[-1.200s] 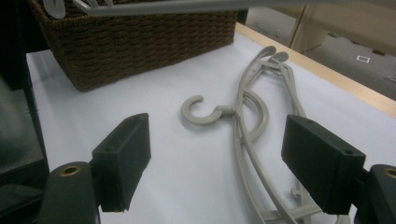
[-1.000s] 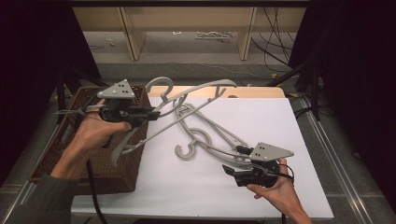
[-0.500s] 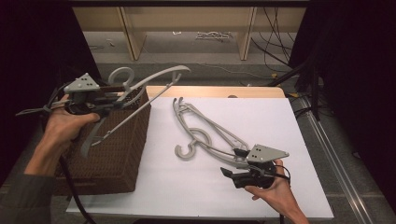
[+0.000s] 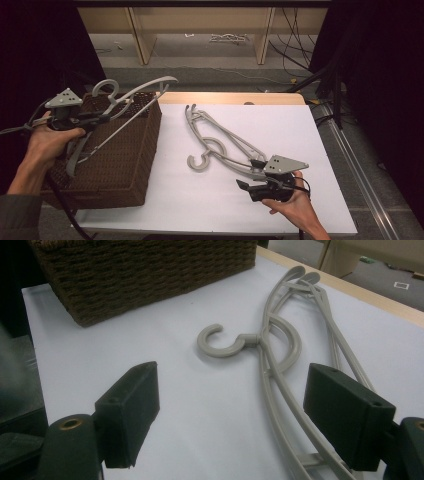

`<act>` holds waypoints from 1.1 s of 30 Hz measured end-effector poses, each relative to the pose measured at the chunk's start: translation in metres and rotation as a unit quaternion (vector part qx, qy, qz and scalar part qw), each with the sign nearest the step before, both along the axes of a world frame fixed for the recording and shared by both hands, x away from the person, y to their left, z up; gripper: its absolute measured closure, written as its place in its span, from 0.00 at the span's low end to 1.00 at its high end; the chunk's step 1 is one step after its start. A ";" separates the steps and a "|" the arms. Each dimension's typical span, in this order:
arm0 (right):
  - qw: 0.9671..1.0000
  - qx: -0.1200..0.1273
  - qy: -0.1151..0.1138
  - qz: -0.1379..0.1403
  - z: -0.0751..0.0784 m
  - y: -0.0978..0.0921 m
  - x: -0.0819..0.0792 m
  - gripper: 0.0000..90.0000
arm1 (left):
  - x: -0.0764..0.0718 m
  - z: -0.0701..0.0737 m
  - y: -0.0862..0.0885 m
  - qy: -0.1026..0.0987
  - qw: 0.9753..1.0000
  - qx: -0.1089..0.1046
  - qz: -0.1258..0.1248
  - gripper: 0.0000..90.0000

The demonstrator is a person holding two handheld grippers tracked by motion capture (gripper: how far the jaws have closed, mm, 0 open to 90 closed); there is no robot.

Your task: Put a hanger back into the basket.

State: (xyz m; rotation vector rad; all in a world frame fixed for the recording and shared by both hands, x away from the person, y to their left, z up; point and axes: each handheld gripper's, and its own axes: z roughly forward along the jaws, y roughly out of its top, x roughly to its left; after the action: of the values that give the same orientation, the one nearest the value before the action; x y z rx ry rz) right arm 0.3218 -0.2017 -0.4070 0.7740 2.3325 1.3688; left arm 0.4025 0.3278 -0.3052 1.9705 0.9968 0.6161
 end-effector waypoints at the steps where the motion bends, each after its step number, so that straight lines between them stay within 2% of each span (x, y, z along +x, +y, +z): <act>1: 1.000 0.004 -0.003 -0.002 -0.001 0.001 0.000 0.26 | 0.000 -0.001 0.004 0.001 1.000 0.002 0.001 0.88; 2: 1.000 0.001 0.000 0.000 -0.001 0.000 0.000 0.26 | -0.001 -0.003 0.007 0.003 1.000 0.004 0.003 0.88; 4: 1.000 -0.001 -0.001 -0.002 -0.001 -0.001 0.001 0.26 | -0.003 -0.006 0.012 0.002 1.000 -0.008 0.011 0.88; 5: 1.000 0.000 0.001 -0.002 -0.001 -0.001 0.001 0.26 | -0.004 -0.007 0.016 0.003 1.000 -0.004 0.012 0.88; 11: 1.000 -0.001 0.005 -0.002 -0.002 0.000 0.001 0.26 | -0.007 -0.016 0.032 0.004 0.999 -0.014 0.029 0.88; 15: 1.000 -0.004 0.005 -0.001 -0.003 -0.001 0.002 0.26 | -0.009 -0.024 0.043 0.010 0.999 -0.013 0.038 0.88; 19: 1.000 0.003 0.001 -0.009 -0.004 -0.002 0.003 0.26 | -0.015 -0.030 0.052 0.016 0.999 -0.006 0.042 0.88; 20: 1.000 -0.003 0.008 -0.006 -0.003 -0.003 0.003 0.26 | -0.016 -0.032 0.054 0.017 0.999 -0.007 0.045 0.88; 26: 1.000 -0.003 0.007 -0.006 -0.004 -0.002 0.004 0.26 | -0.016 -0.043 0.063 0.036 0.998 0.005 0.055 0.88; 27: 1.000 -0.003 0.006 -0.005 -0.004 -0.002 0.004 0.26 | -0.016 -0.046 0.062 0.037 0.998 -0.002 0.059 0.88; 29: 1.000 -0.003 0.007 -0.006 -0.004 -0.003 0.004 0.26 | -0.013 -0.049 0.067 0.057 0.997 0.025 0.049 0.88; 30: 1.000 -0.004 0.007 -0.007 -0.005 -0.003 0.004 0.26 | -0.012 -0.053 0.065 0.058 0.997 0.011 0.056 0.88; 32: 1.000 -0.005 0.011 -0.006 -0.004 -0.003 0.004 0.26 | -0.007 -0.057 0.063 0.069 0.996 0.019 0.058 0.88; 33: 1.000 -0.005 0.009 -0.007 -0.005 -0.003 0.004 0.26 | -0.005 -0.061 0.061 0.072 0.995 0.016 0.063 0.88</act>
State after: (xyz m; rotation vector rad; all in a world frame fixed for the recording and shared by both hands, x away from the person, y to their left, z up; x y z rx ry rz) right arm 0.3262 -0.2048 -0.4120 0.8015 2.3408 1.3500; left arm 0.3977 0.3884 -0.3659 2.0137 1.2139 0.5661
